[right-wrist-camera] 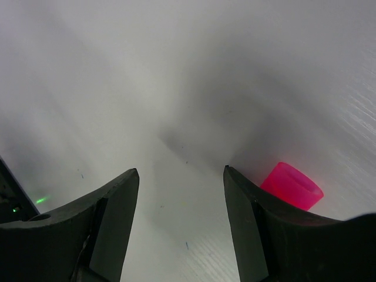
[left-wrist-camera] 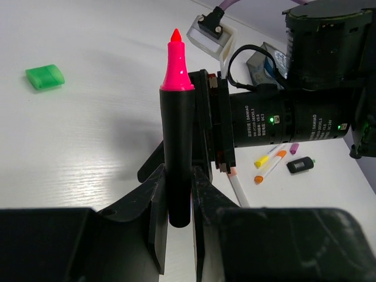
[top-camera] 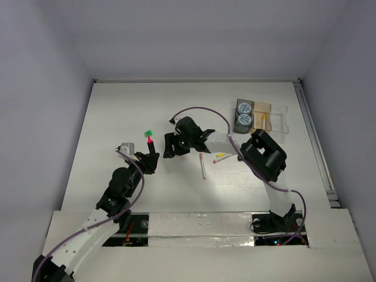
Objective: Sort the stationery into containers
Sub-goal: Close the pen cap on the pen.
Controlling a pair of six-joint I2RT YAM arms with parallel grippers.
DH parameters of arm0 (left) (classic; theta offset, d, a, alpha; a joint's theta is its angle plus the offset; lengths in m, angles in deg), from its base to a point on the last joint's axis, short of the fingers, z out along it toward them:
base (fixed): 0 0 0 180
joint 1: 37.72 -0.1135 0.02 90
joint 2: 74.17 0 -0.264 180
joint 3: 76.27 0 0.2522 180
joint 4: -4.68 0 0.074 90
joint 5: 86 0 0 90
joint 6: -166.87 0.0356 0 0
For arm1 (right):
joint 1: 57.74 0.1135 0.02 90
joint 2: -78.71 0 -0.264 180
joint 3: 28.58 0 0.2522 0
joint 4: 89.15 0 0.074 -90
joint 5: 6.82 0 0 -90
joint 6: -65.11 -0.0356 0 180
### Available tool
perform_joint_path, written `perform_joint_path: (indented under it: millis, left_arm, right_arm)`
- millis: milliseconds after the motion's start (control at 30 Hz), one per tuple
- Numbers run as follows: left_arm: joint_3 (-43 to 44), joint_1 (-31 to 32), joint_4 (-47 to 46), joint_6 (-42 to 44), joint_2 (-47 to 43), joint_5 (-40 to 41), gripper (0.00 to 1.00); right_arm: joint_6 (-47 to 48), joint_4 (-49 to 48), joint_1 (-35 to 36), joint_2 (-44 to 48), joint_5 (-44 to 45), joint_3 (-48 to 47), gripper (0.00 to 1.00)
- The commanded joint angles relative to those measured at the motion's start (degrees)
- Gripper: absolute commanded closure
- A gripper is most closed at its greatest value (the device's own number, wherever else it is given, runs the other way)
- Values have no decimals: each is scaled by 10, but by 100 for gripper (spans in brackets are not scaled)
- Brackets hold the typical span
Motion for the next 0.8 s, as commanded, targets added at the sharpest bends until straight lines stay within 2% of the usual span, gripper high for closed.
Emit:
perform_joint_path:
  millis: [0, 767]
  left_arm:
    - [26, -1, -12, 9, 15, 9, 100]
    - [22, -1, -24, 4, 26, -4, 100]
  right_arm:
    - [11, 11, 5, 0, 38, -16, 34]
    - [37, 44, 5, 79, 131, 69, 34]
